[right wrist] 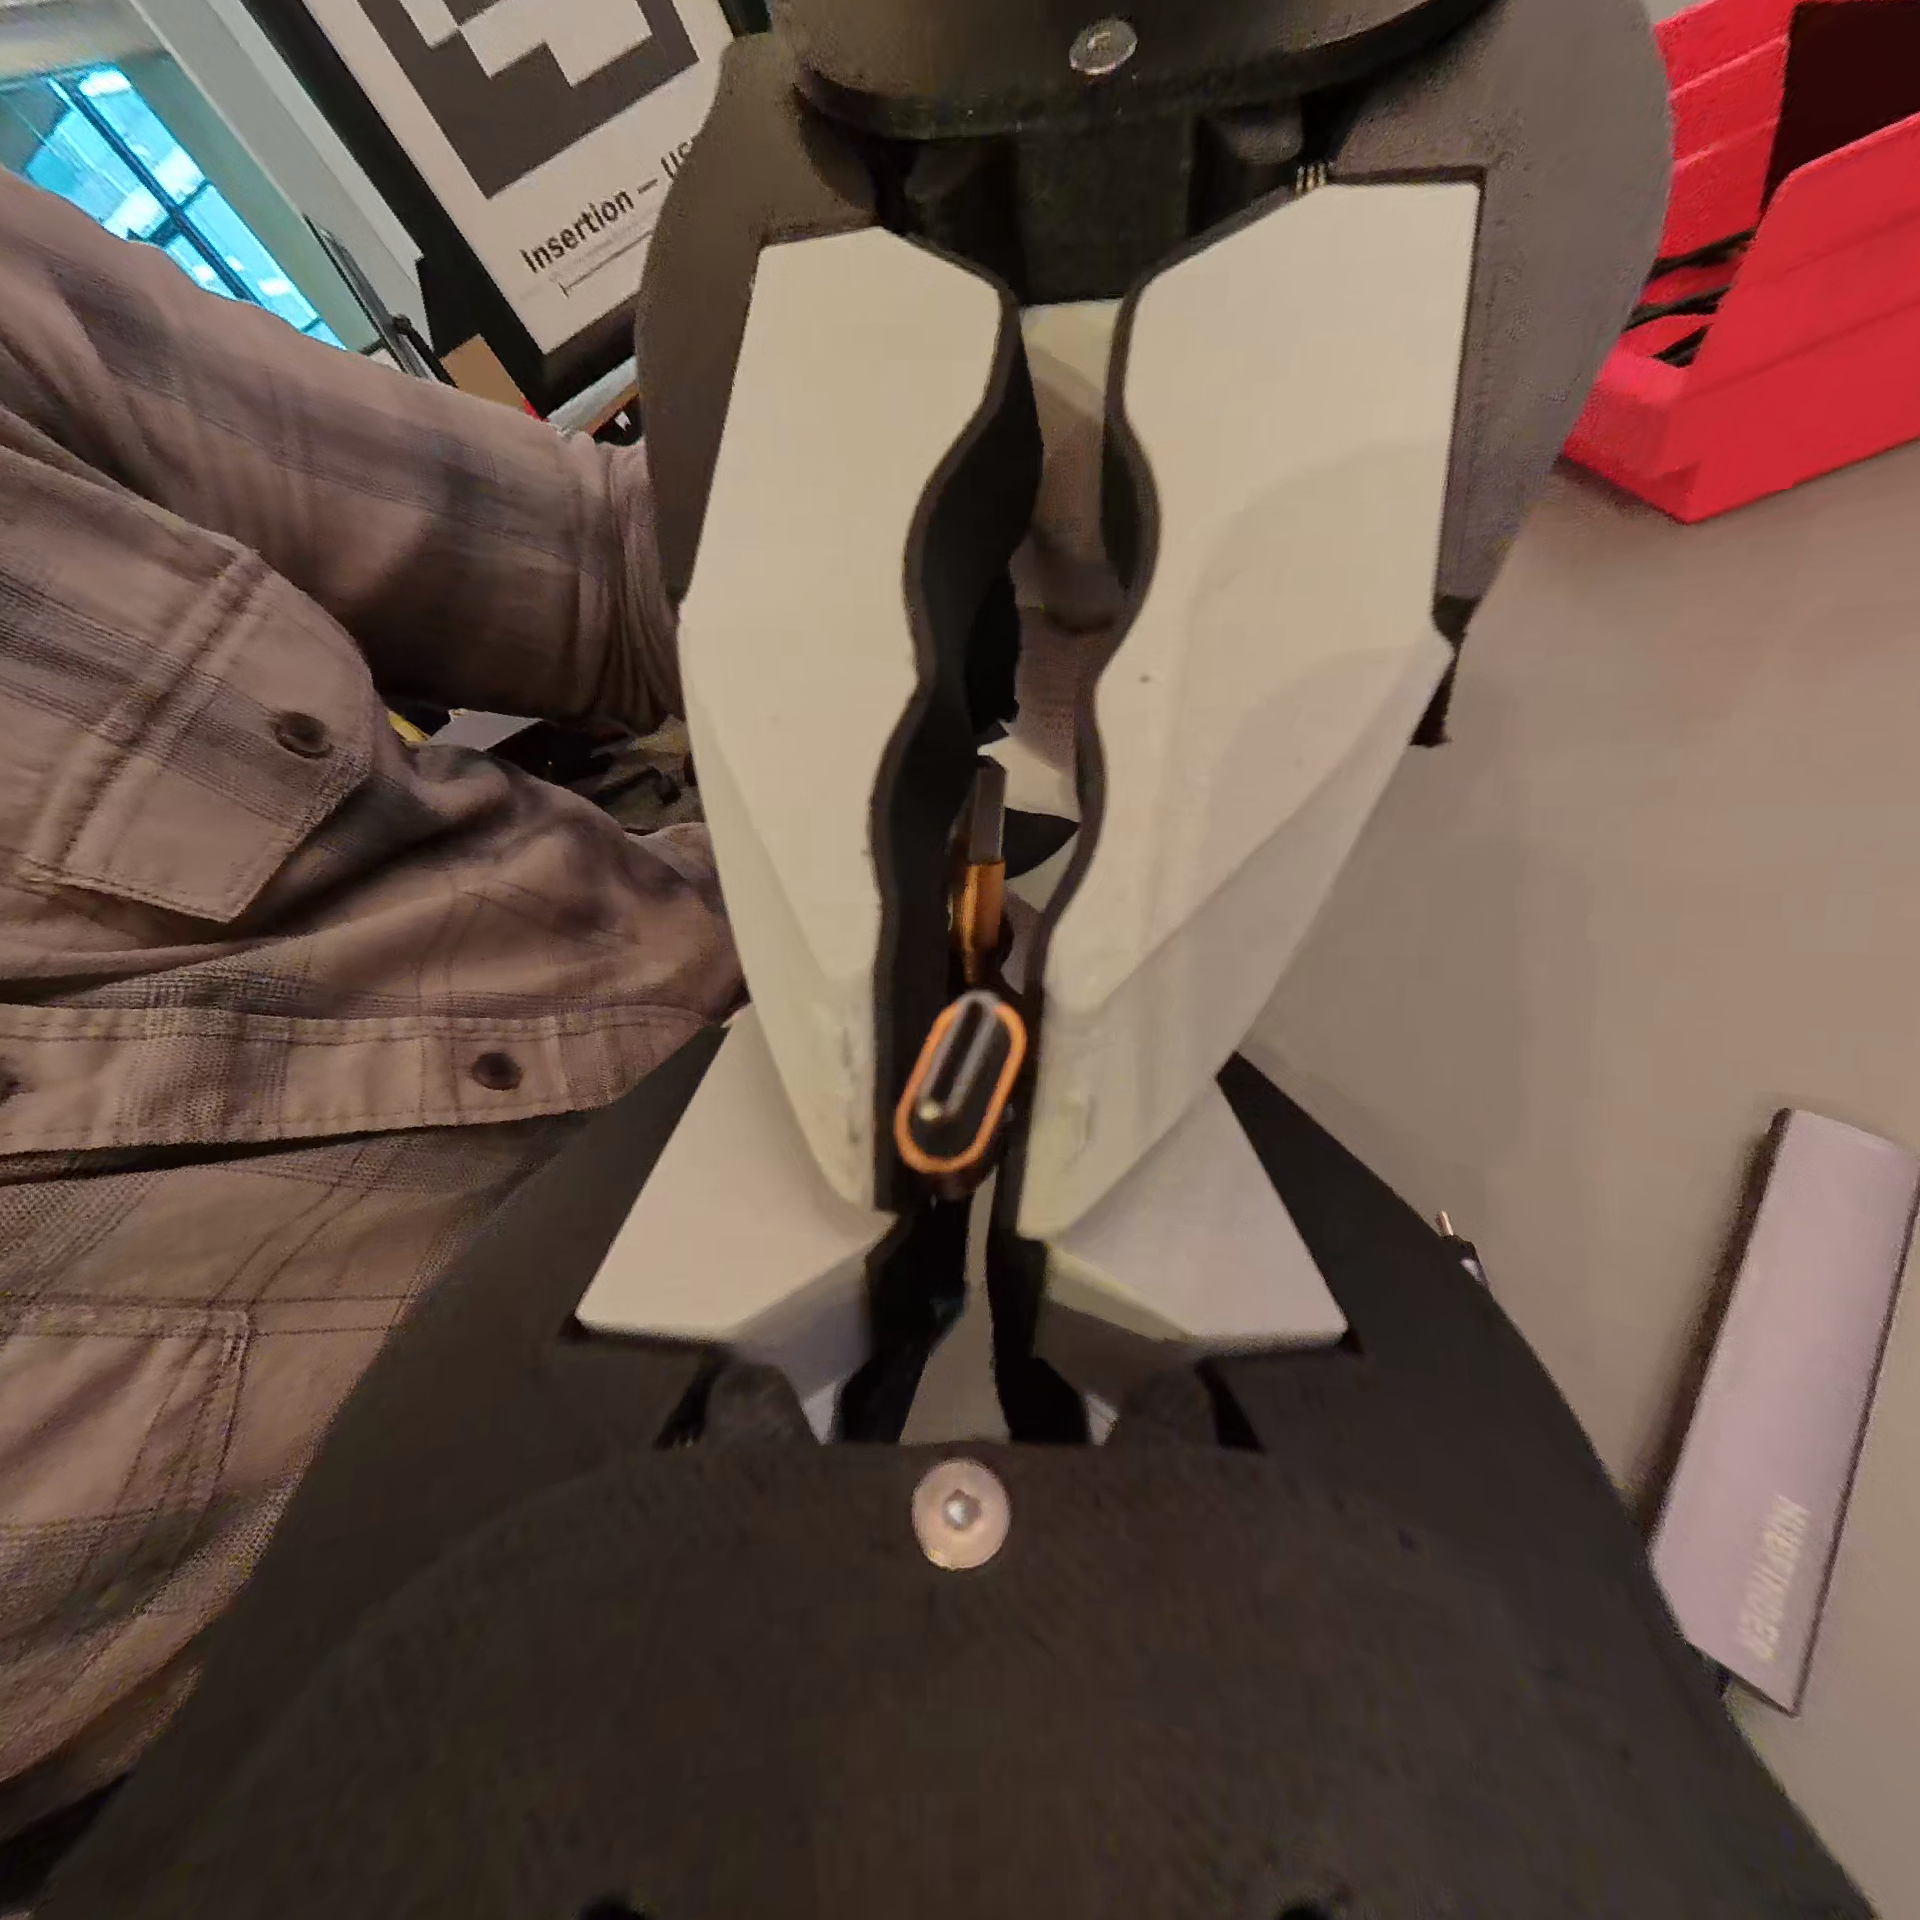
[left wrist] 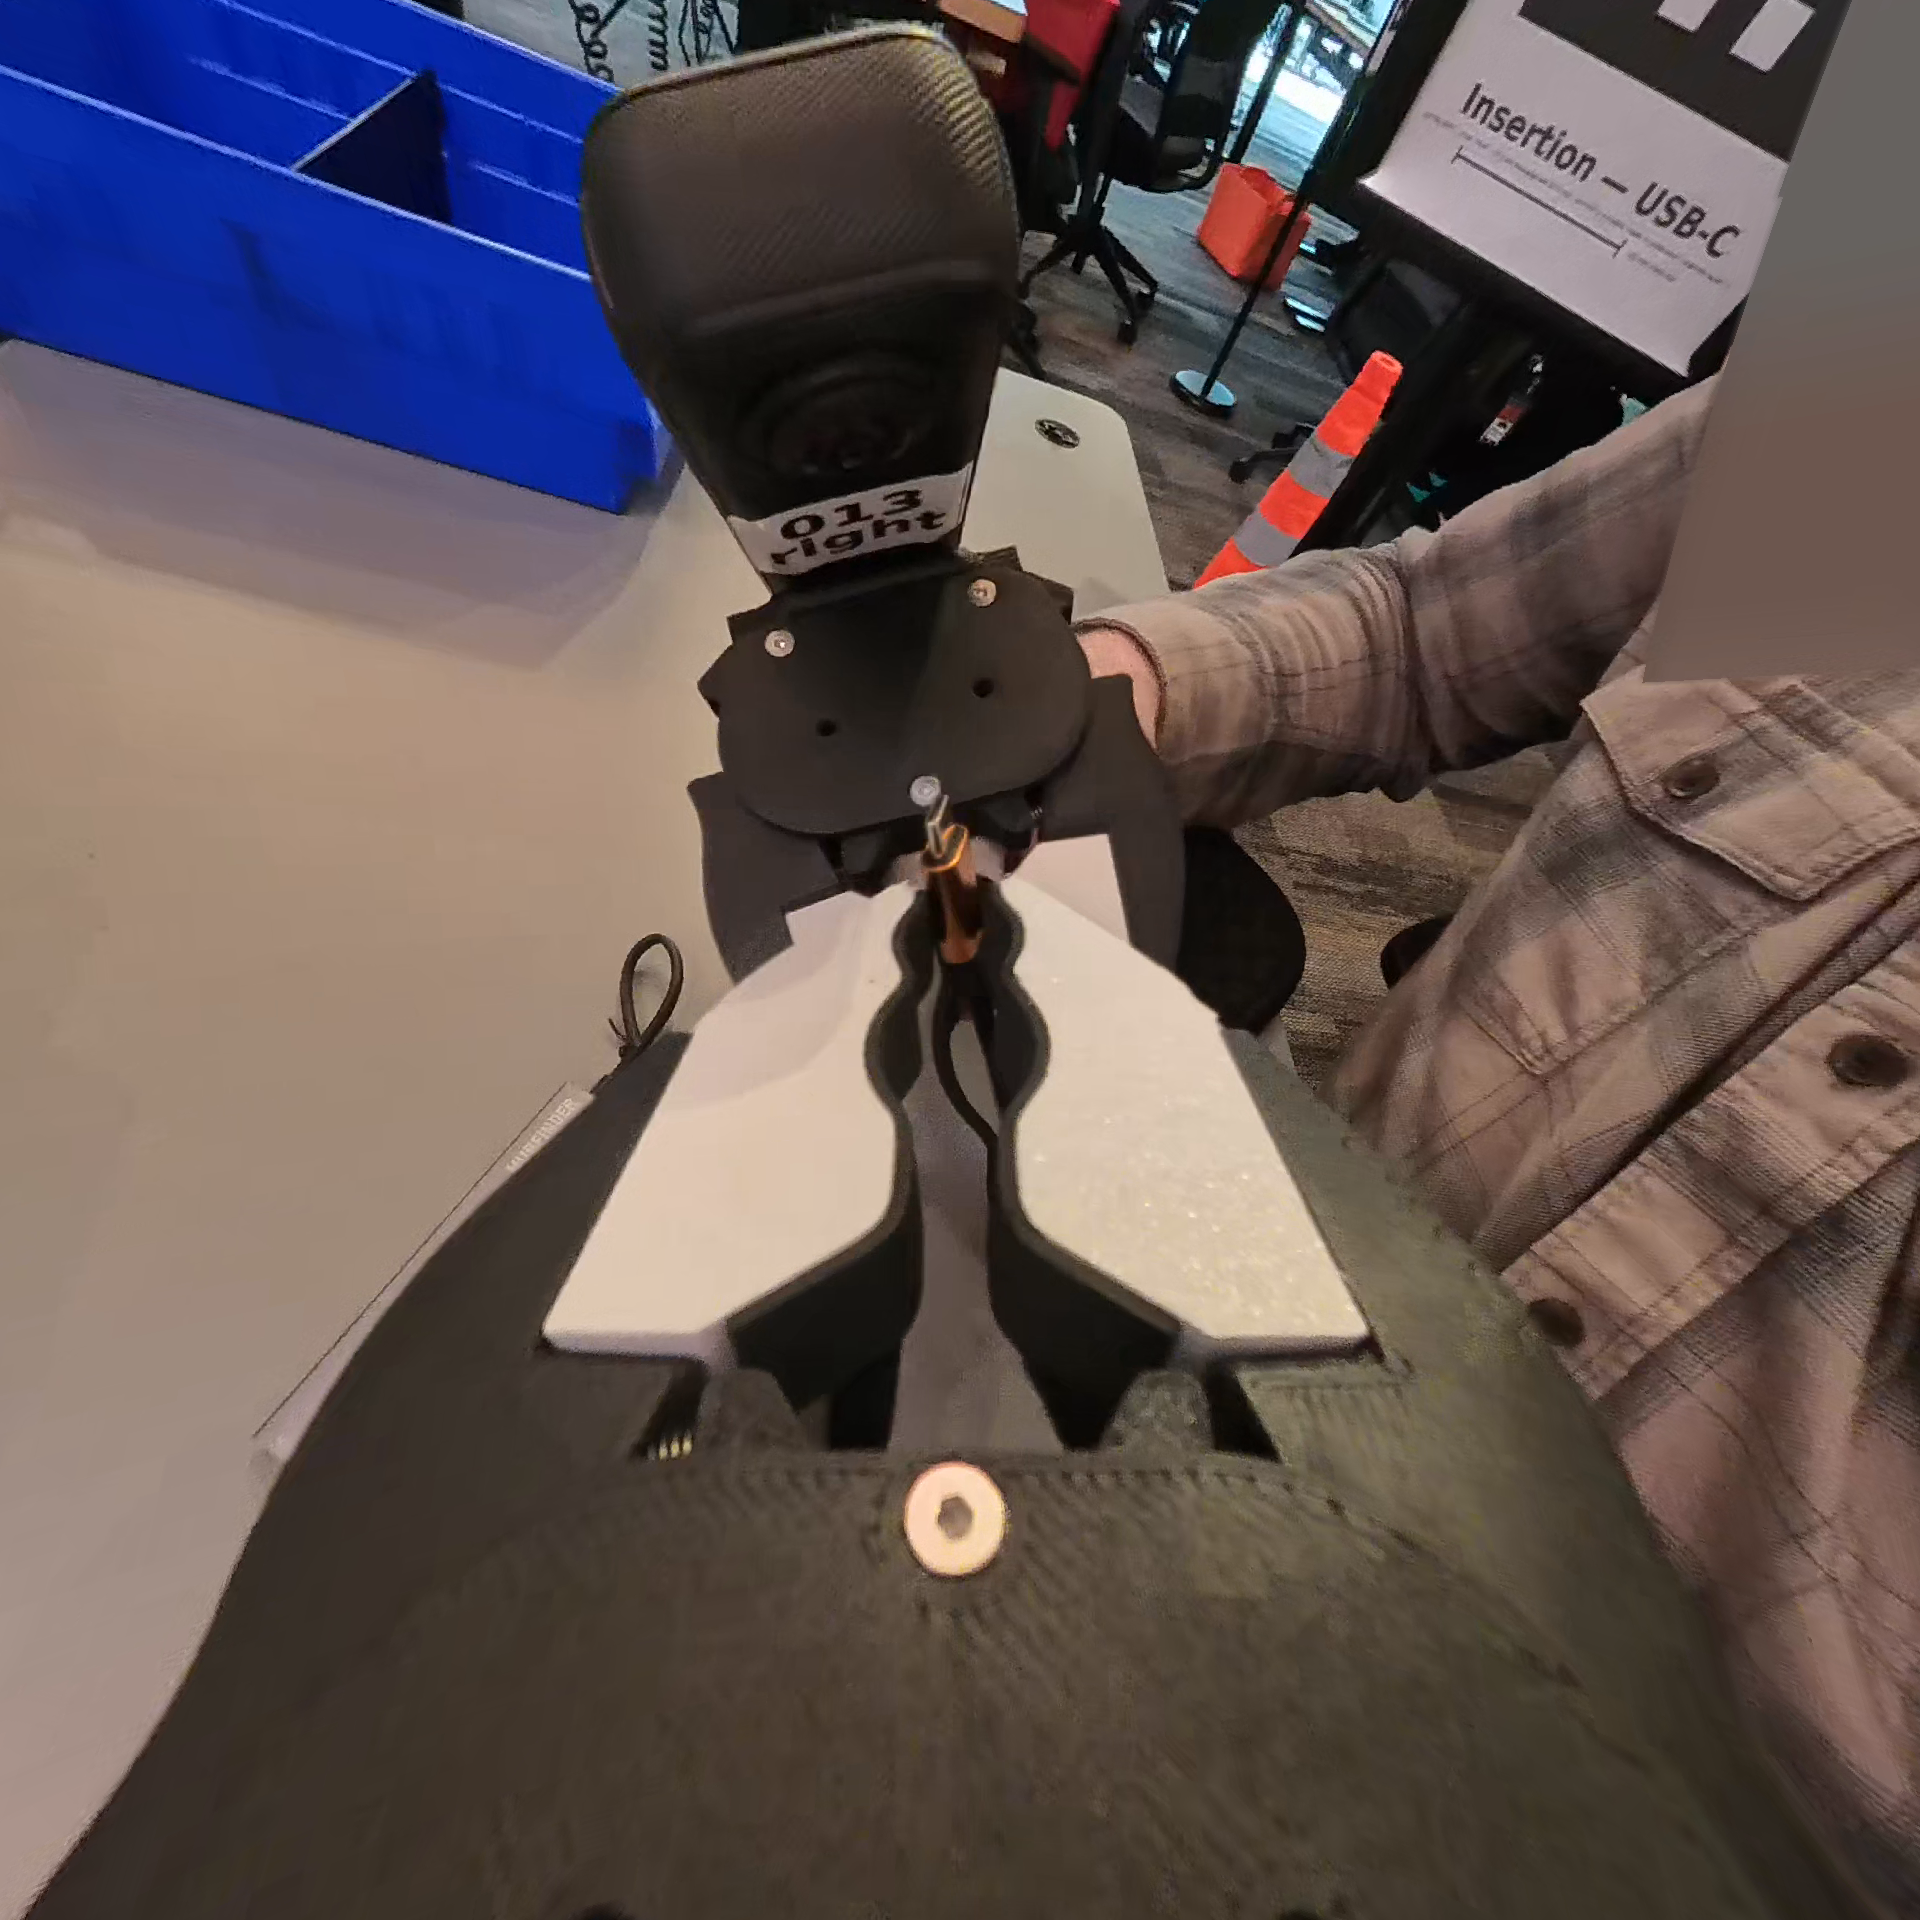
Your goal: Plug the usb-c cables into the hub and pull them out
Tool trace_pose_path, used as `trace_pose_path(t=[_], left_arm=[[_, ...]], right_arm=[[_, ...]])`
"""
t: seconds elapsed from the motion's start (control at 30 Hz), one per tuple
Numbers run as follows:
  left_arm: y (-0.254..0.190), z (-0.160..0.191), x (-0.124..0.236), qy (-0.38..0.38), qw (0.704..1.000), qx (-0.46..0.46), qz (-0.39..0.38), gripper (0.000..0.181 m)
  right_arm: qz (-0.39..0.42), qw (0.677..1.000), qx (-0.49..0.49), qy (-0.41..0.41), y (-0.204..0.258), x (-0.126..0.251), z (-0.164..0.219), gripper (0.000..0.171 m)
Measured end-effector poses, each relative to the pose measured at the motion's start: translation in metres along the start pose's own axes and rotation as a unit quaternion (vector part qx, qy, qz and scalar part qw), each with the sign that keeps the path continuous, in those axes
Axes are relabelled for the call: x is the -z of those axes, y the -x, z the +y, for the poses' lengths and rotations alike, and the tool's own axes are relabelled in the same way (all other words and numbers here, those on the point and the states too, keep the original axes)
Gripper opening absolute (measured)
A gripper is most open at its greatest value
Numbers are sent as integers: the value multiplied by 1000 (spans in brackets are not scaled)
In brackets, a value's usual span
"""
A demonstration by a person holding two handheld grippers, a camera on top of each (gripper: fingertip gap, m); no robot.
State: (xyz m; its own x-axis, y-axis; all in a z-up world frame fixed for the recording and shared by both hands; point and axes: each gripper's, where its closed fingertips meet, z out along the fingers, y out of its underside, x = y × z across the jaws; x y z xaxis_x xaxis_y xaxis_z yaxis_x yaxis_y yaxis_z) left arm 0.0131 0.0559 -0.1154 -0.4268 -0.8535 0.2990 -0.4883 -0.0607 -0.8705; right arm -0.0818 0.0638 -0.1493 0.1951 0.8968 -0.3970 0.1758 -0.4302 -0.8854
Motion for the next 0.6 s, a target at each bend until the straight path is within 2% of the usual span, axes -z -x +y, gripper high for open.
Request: trace_pose_path(t=[0.13, 0.17, 0.2, 0.23, 0.33, 0.5, 0.6], left_arm=[[-4, 1, 3, -10, 1000, 6, 20, 6], [-4, -1, 6, -15, 1000, 3, 22, 7], [-3, -5, 11, -24, 1000, 2, 19, 7], [-4, -9, 18, -29, 999, 4, 23, 7], [-10, -14, 36, -12, 999, -1, 51, 6], [-20, 13, 46, 140, 985, 3, 100, 7], [-29, 31, 42, 228, 964, 13, 138, 7]], right_arm=[[33, 999, 20, 17, -4, -1, 3, 0], [42, 999, 24, 19, -4, 1, 2, 11], [71, 997, 28, 19, -9, 5, 0, 41], [85, 995, 38, 23, -10, 10, 1, 49], [83, 992, 92, 8, 5, 34, -4, 53], [102, 965, 238, -26, 27, 95, -27, 38], [117, 940, 321, 17, 35, 94, -39, 31]])
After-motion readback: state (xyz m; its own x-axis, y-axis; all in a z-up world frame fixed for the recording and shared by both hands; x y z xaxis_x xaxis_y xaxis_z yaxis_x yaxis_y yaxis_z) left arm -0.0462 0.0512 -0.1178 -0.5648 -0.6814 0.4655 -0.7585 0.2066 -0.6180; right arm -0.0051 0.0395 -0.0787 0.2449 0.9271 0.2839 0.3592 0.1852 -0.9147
